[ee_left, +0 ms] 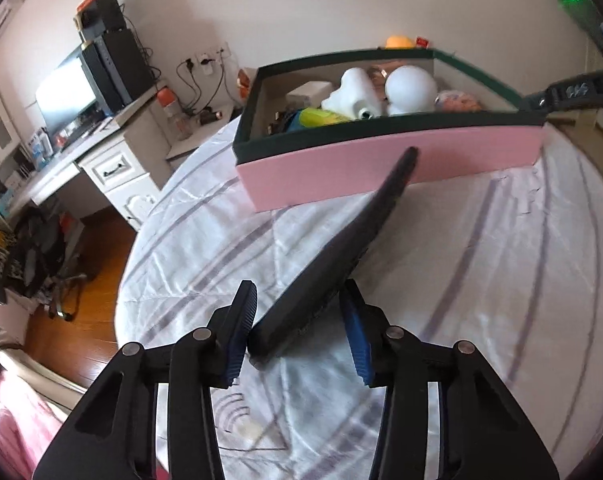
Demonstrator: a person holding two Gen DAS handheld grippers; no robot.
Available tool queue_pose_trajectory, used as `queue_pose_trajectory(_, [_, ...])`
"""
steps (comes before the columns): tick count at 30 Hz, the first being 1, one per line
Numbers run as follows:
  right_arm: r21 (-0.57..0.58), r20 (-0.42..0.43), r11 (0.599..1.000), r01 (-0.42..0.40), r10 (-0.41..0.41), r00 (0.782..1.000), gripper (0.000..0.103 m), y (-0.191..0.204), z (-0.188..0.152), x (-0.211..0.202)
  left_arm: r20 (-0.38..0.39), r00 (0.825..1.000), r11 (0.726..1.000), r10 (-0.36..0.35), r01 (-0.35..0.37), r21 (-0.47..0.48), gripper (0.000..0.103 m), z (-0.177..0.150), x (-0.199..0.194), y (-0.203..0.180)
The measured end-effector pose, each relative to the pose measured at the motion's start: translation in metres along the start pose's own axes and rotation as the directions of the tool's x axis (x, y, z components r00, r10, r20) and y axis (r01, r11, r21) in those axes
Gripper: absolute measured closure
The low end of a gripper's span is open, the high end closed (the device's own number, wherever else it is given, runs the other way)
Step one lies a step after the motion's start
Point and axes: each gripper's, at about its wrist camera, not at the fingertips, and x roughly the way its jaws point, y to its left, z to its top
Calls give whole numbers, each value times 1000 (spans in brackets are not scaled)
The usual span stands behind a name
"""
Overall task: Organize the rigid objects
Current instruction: 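Close the left tool on the black remote and lift it, then carry the remote into the pink box and open the left tool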
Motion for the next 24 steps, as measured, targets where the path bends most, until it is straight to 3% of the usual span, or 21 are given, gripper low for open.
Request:
queue_pose_trajectory(6, [-1, 1, 1000, -3, 3, 1000, 89, -1, 0, 0, -1, 993, 991, -119, 118, -65, 74, -7, -3, 4])
queue_pose_trajectory(8, [-2, 0, 1000, -3, 3, 1000, 89, -1, 0, 1, -15, 992, 990, -127, 126, -70, 82, -13, -3, 2])
queue_pose_trajectory(18, [-3, -1, 1000, -3, 3, 1000, 89, -2, -1, 0, -58, 989, 988, -135, 130, -86, 82, 5, 19, -4])
queue_pose_trajectory(24, [-3, -2, 1000, -5, 5, 1000, 89, -2, -1, -1, -26, 994, 993, -111, 109, -53, 85, 5, 18, -8])
